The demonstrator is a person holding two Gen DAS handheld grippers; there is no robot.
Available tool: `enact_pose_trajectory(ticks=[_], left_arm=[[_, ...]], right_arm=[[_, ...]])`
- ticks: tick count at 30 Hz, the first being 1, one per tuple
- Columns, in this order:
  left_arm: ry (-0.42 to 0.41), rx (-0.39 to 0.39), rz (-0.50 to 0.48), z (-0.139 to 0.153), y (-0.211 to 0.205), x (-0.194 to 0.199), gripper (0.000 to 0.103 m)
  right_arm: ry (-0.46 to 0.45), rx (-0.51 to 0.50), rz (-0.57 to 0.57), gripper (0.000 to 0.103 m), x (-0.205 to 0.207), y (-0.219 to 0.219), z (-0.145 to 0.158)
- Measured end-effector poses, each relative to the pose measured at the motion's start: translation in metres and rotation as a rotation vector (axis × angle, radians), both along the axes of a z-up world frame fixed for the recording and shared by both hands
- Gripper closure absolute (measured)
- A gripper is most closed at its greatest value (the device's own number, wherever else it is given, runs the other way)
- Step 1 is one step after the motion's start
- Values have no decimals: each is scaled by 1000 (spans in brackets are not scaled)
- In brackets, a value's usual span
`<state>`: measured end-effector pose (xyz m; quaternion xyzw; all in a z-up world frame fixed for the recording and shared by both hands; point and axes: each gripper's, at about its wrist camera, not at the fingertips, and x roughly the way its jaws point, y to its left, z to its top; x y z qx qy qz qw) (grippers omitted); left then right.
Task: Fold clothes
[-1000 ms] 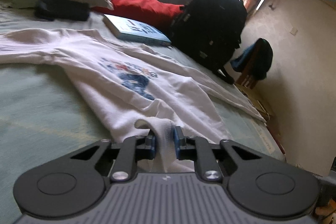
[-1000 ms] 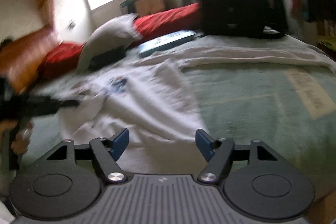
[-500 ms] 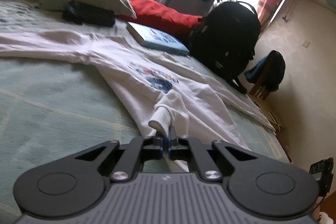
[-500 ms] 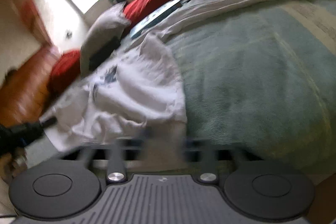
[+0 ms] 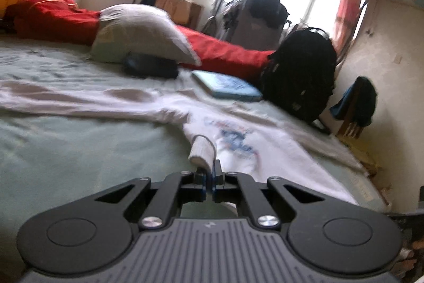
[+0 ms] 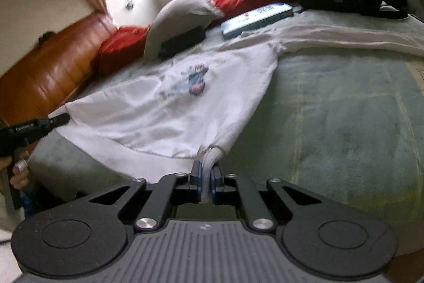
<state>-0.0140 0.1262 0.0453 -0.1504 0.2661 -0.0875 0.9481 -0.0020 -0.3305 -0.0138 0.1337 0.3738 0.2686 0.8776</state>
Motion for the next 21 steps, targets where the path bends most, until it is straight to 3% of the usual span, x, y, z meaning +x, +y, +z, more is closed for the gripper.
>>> enact_pose_trajectory(ticks=[5,8,11,12,14,16,21], left_arm=[[117,59,54,-13,13,-15,94],[108,93,113,-5,25,-25,93],[73,84,151,7,39,-24,73],[72,81,155,9,41,-18,62],[77,77,144,11,46,-3,59],[100,50,114,8,49,22,59],[176,-124,44,-15,60,101,59]], right_arm=[[79,-59,-21,94,-3,-5,-13],[109,-67,-72,91,-1,-18,-17],[105,-37,-111,90,4,-28,-14],[98,-25,-121,89,7,-31,-11],[81,-25,-133,87,14,-30,-6],[65,-29,-135,85,21,-27,-2],[66,-26,-131,81,34,-18,-2]])
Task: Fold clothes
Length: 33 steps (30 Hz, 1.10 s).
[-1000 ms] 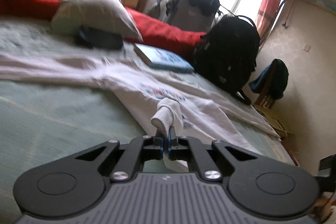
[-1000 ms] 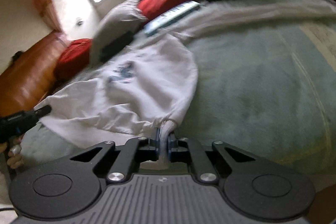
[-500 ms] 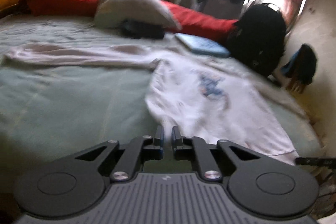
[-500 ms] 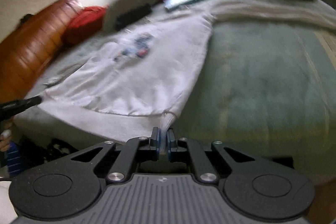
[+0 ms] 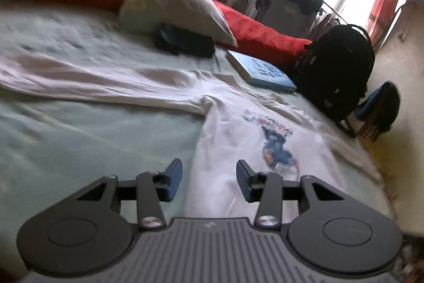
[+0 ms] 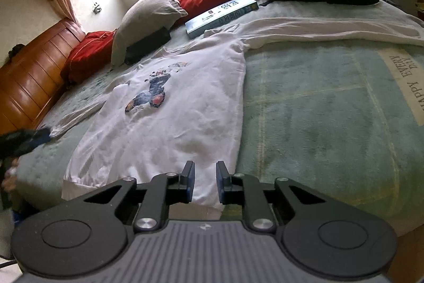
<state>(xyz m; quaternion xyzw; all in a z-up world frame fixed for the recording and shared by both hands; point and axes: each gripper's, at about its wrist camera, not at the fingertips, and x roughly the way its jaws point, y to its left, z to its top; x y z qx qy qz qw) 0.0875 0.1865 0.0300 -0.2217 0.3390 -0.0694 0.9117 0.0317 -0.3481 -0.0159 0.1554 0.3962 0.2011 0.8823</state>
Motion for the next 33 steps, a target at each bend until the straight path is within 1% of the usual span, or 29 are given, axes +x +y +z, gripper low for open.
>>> enact_pose_trajectory(ticks=[2,5,8,10,14,16,17,18,19,21,23,26,29,33], left_arm=[[34,-91,7,-13,7,35,59],[118,-231,41,-43,22,84,59],[170,-330,108,-73,35,119,59],[195,-397,134,-92,42,137,59],[184,-481,165,-108,48,160,57],[176,-489,183,-111,50,172,57],[170,-482,190,-112,50,178,57],[166,-467,198,-112,49,183,62],[164,-419,212,-108,47,186,80],[157,-321,239,-99,43,192,94],[111,-229,246,-87,42,195,94],[87,-175,263,-71,52,204,96],[93,-120,276,-61,58,222,96],[140,-44,243,-63,48,228,96]], right_arm=[[9,-1,-4,79,4,2,-2],[28,-4,-18,77,10,3,-6],[42,-7,-29,75,20,4,-10],[48,-7,-37,72,28,5,-12],[49,-10,-37,69,46,9,-16],[48,-4,-37,68,53,11,-19],[47,-2,-37,68,57,12,-20],[47,0,-38,68,60,13,-21],[49,2,-39,68,63,15,-23],[54,2,-39,68,67,16,-26],[58,-3,-38,68,70,17,-27],[59,-12,-46,68,72,16,-28],[59,-15,-61,67,73,12,-28],[64,-16,-70,66,72,12,-30]])
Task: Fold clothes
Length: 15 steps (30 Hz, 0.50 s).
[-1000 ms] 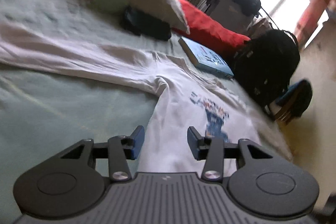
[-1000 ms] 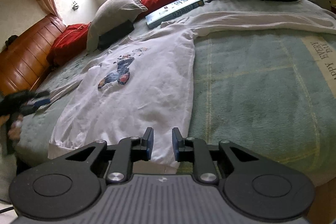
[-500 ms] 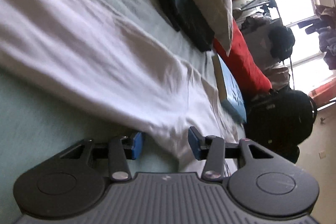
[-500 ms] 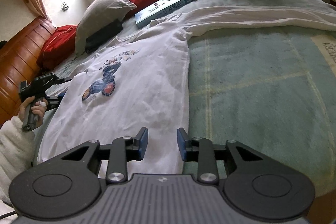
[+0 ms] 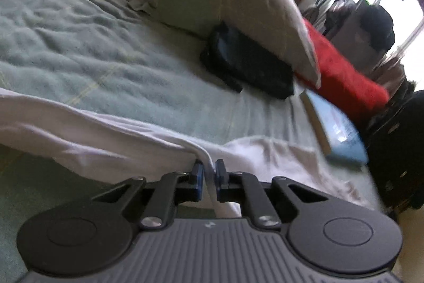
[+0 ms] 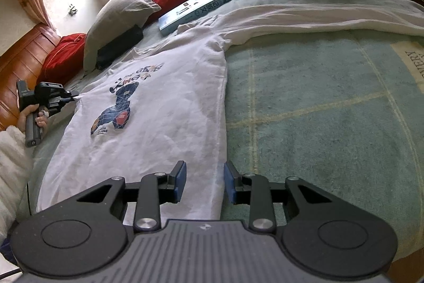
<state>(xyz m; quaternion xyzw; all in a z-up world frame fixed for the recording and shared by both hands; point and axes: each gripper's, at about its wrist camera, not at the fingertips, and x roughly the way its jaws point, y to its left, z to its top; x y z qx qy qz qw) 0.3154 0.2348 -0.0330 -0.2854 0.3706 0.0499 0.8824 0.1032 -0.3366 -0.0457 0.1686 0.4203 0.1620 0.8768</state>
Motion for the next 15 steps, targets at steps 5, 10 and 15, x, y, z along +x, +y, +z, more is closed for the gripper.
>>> enact_pose_trajectory(ticks=[5,10,15], left_arm=[[-8,28,-77,4,-7,-31,88],[9,11,-194,2,-22,-84,81],[29,-79,-246,-14,-31,-132,78]], right_arm=[[-9,-3,15,62,-5,2,4],[-40,10,31,60,-5,0,9],[-39,46,52,57,15,-8,4]])
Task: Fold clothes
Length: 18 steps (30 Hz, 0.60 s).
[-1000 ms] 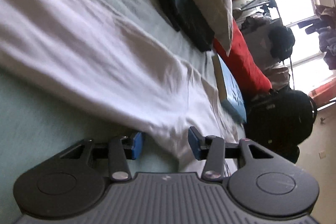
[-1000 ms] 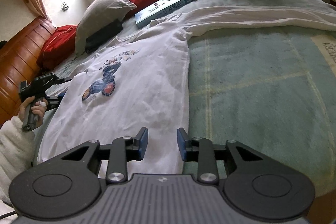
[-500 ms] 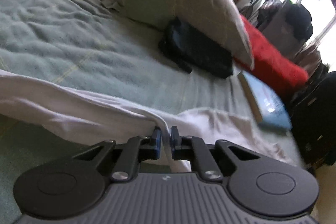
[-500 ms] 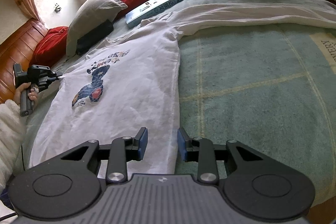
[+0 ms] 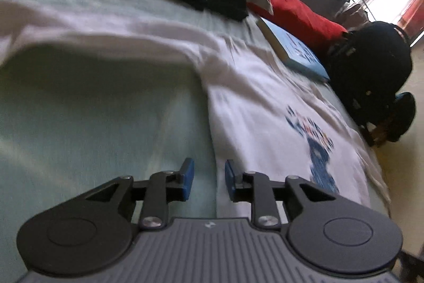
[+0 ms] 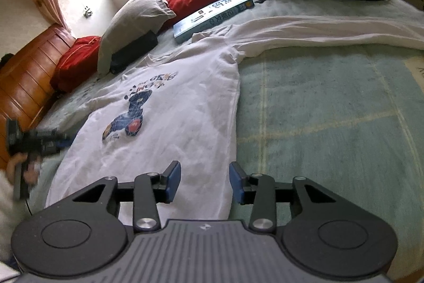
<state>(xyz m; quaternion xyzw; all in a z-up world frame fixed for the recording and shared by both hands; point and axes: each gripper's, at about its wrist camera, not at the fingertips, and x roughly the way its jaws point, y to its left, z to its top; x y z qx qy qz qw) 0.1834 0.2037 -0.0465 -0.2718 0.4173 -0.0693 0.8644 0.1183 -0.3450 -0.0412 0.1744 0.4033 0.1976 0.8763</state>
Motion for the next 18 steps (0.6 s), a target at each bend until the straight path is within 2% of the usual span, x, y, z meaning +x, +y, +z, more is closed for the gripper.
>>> enact_pose_trajectory(ticks=[4,8,12,18], left_arm=[[-8,-63,-11,-5,-1,-15,73],[-12,-61,-22,-5,-7,-12,72],[-25,-44,-56,-7,-18,-4,73],[-19,-109,-42,-13,-18,6,78]], right_arm=[[44,29,-21,57,31,-12,-11],[61,81,-34,57,53,-16,-21],[39,76,-22,56,57,-6,-24],[25,116,-38,57,54,-9,-30]])
